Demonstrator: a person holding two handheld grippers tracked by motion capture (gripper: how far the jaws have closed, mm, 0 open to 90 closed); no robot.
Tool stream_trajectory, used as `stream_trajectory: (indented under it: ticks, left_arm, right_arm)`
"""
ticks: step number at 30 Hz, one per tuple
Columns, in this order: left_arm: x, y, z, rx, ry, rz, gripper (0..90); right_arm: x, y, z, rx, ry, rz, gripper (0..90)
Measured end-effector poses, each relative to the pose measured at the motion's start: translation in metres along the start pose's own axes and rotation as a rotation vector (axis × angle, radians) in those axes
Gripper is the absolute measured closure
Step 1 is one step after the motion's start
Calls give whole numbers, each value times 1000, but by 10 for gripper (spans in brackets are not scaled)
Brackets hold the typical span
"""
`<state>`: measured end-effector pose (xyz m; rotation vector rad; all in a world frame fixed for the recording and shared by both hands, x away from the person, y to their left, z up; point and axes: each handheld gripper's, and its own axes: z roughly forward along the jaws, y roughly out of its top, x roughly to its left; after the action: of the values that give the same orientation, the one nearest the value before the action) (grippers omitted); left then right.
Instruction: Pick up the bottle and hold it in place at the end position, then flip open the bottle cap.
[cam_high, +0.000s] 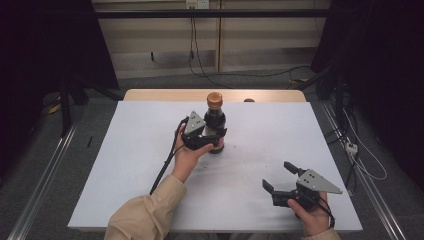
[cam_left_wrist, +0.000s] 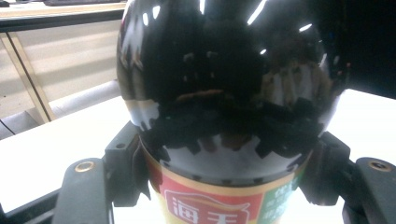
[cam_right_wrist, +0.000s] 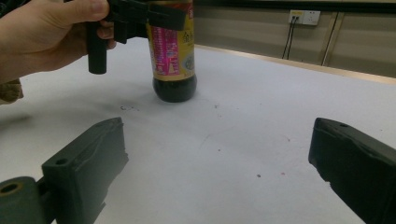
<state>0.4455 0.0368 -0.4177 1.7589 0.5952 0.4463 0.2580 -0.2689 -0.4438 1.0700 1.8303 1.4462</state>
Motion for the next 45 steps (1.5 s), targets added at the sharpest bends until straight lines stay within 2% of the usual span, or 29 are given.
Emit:
stream_trajectory:
  ticks: [12,23,25,36,45]
  left_arm:
    - [-1,0,0,-1,11,-10,302]
    - [-2,-1,0,-2,11,-11,301]
    - [-2,-1,0,-2,12,-12,301]
    - [-2,0,0,-1,12,-13,301]
    - [-3,0,-1,1,9,-12,301]
  right_arm:
    - [-3,15,16,41,-5,35,24]
    - [1,30,37,55,44,42,26]
    - [1,34,41,58,58,67,29]
    - [-4,71,58,34,89,101,143]
    - [-3,91,77,68,111,95,218]
